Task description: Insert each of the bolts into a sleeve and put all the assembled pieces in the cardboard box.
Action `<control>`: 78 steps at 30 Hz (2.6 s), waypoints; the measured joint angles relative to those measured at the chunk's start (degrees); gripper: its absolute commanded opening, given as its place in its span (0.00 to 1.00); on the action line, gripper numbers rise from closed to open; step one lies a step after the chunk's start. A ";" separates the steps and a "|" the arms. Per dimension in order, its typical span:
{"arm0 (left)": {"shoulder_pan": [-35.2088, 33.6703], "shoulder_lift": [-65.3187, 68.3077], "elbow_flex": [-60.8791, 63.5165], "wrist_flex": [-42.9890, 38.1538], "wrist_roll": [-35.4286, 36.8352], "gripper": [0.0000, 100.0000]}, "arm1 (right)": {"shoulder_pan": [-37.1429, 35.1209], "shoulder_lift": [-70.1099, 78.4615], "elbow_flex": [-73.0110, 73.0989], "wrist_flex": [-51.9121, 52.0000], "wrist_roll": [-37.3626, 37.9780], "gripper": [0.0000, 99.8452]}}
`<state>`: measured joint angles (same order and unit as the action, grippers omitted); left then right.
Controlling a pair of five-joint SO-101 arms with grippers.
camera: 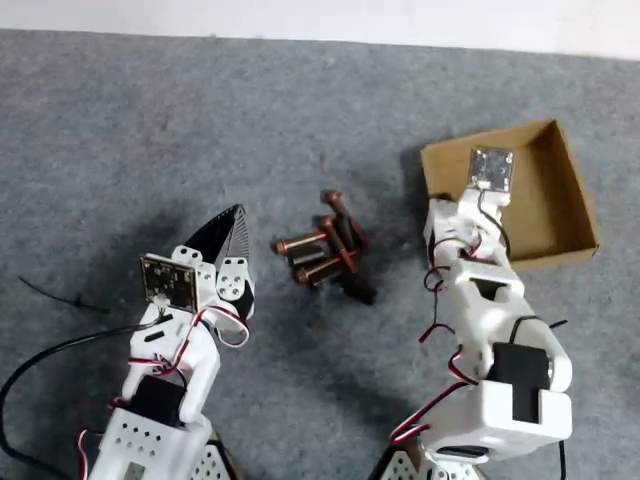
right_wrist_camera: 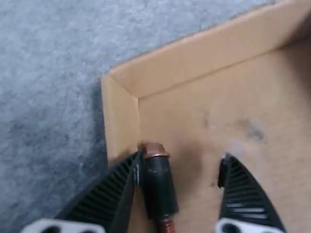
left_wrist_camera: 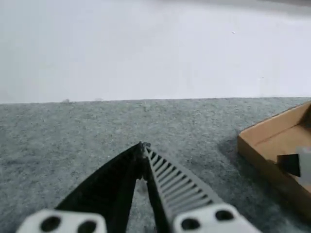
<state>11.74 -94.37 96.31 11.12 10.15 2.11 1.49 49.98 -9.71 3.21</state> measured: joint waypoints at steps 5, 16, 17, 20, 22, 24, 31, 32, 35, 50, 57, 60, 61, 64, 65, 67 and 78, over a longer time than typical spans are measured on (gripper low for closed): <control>0.00 0.00 0.00 0.00 0.00 0.01 | 1.67 0.00 0.00 0.00 -0.35 0.23; 0.00 0.00 0.00 0.00 0.00 0.01 | 10.99 -5.10 0.09 0.53 -18.73 0.23; 0.00 0.00 0.00 0.00 0.00 0.01 | 10.99 -6.59 0.35 0.53 -18.90 0.23; -0.62 0.00 0.00 0.00 0.00 0.01 | 10.55 -11.78 2.64 0.53 -19.25 0.23; -2.55 0.00 0.00 0.00 0.00 0.01 | 9.58 -15.65 3.69 0.53 -19.25 0.23; -5.19 0.00 0.00 0.00 0.00 0.01 | 6.42 -20.40 5.63 0.88 -19.25 0.23; -6.95 -0.62 0.00 0.00 -5.89 0.01 | -14.51 -31.82 16.79 1.05 -4.13 0.23; -6.95 -0.62 0.00 0.00 -8.18 0.01 | -18.02 -32.18 17.93 1.05 -0.97 0.23; -6.95 -0.62 0.00 0.44 -11.96 0.01 | -26.11 -31.38 19.25 1.67 3.96 0.23; -7.38 -0.62 0.00 3.52 -12.84 0.01 | -29.80 -27.25 8.09 41.67 7.82 0.23; -7.38 -0.62 0.00 3.52 -12.92 0.01 | -29.98 -29.01 10.11 44.66 11.52 0.23; -7.38 -0.62 0.00 3.52 -12.92 0.01 | -31.38 -29.10 12.57 44.66 11.52 0.23; -7.38 -0.62 0.00 3.52 -12.92 0.01 | -31.74 -29.10 13.10 44.66 11.52 0.23; -7.38 -0.62 0.00 3.52 -12.92 0.01 | -32.88 -29.10 13.80 44.66 11.52 0.23; -7.38 -0.62 0.00 3.52 -12.92 0.01 | -32.79 -29.10 13.80 44.66 11.69 0.23; -7.38 -0.62 0.00 3.52 -12.92 0.01 | -32.79 -29.10 13.80 44.66 11.87 0.23; -7.38 -0.62 0.00 3.52 -12.92 0.01 | -32.79 -23.82 16.53 39.12 11.96 0.23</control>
<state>4.35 -94.99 96.31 14.64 -2.77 -30.68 -22.33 66.51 29.41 15.16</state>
